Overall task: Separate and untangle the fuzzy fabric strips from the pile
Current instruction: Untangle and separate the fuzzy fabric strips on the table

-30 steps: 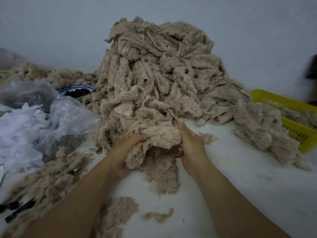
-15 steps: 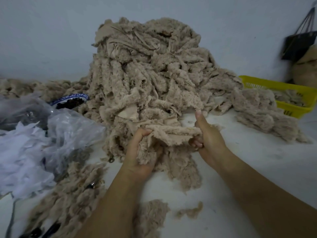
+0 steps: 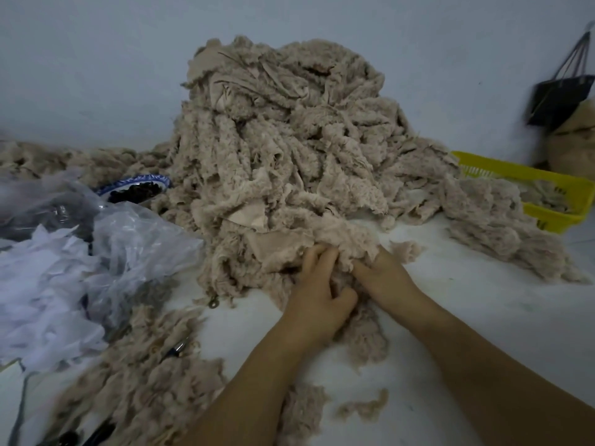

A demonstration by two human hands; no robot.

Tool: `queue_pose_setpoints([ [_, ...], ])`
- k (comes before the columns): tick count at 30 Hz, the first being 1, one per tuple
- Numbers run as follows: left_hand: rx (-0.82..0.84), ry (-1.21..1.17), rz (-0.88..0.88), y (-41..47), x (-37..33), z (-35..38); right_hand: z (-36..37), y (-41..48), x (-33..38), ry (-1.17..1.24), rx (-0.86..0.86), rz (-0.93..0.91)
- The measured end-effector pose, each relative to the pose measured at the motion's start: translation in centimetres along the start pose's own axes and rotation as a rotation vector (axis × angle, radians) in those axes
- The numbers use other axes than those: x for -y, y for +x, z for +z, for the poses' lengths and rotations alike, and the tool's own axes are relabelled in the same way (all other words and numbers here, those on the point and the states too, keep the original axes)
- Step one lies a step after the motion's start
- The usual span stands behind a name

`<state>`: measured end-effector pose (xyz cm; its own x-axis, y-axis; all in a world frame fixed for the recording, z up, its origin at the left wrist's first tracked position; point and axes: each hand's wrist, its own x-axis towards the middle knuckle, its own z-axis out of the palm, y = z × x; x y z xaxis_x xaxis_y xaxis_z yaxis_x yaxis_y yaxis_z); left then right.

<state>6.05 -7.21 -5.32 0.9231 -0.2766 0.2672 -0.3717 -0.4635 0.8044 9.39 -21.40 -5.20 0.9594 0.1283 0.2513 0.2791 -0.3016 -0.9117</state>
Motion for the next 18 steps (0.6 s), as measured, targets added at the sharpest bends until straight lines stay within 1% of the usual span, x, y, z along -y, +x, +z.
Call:
queue_pose_setpoints([
  [1, 0.025, -0.002, 0.004, 0.0, 0.0, 0.1, -0.3, 0.1, -0.2, 0.002, -0.054, 0.033],
  [3, 0.012, -0.035, 0.030, 0.1, -0.1, 0.1, -0.5, 0.1, -0.3, 0.079, -0.125, 0.094],
  [5, -0.071, -0.030, 0.065, 0.1, -0.4, -0.2, -0.6, 0.3, -0.2, 0.182, -0.164, 0.187],
  [7, -0.188, 0.016, 0.105, 0.1, -0.5, -0.8, -0.8, 0.5, -0.2, 0.302, -0.182, 0.281],
  [9, -0.282, 0.076, 0.136, -0.2, -0.6, -1.4, -1.1, 0.7, -0.2, 0.431, -0.113, 0.330],
  [10, -0.326, 0.100, 0.144, -0.3, -0.6, -1.6, -1.3, 0.9, 0.0, 0.522, -0.093, 0.364],
  [11, -0.379, 0.114, 0.142, -0.4, -0.7, -1.9, -1.7, 1.2, 0.3, 0.649, -0.121, 0.402],
  [12, -0.439, 0.119, 0.138, -0.4, -0.7, -2.1, -2.5, 1.4, 0.7, 0.830, -0.199, 0.419],
  [14, -0.580, 0.134, 0.134, -0.3, -0.9, -2.3, -4.5, 2.1, 0.9, 1.244, -0.374, 0.337],
  [15, -0.650, 0.149, 0.134, -0.3, -1.0, -2.4, -5.1, 2.3, 0.7, 1.361, -0.409, 0.295],
  [16, -0.711, 0.149, 0.135, -0.3, -0.9, -2.4, -5.2, 2.2, 0.6, 1.379, -0.386, 0.305],
  [17, -0.759, 0.135, 0.122, -0.1, -0.9, -2.5, -4.9, 2.1, 0.5, 1.304, -0.337, 0.347],
  [18, -0.792, 0.107, 0.097, -0.2, -0.6, -2.6, -4.0, 1.8, 0.4, 1.160, -0.286, 0.395],
])
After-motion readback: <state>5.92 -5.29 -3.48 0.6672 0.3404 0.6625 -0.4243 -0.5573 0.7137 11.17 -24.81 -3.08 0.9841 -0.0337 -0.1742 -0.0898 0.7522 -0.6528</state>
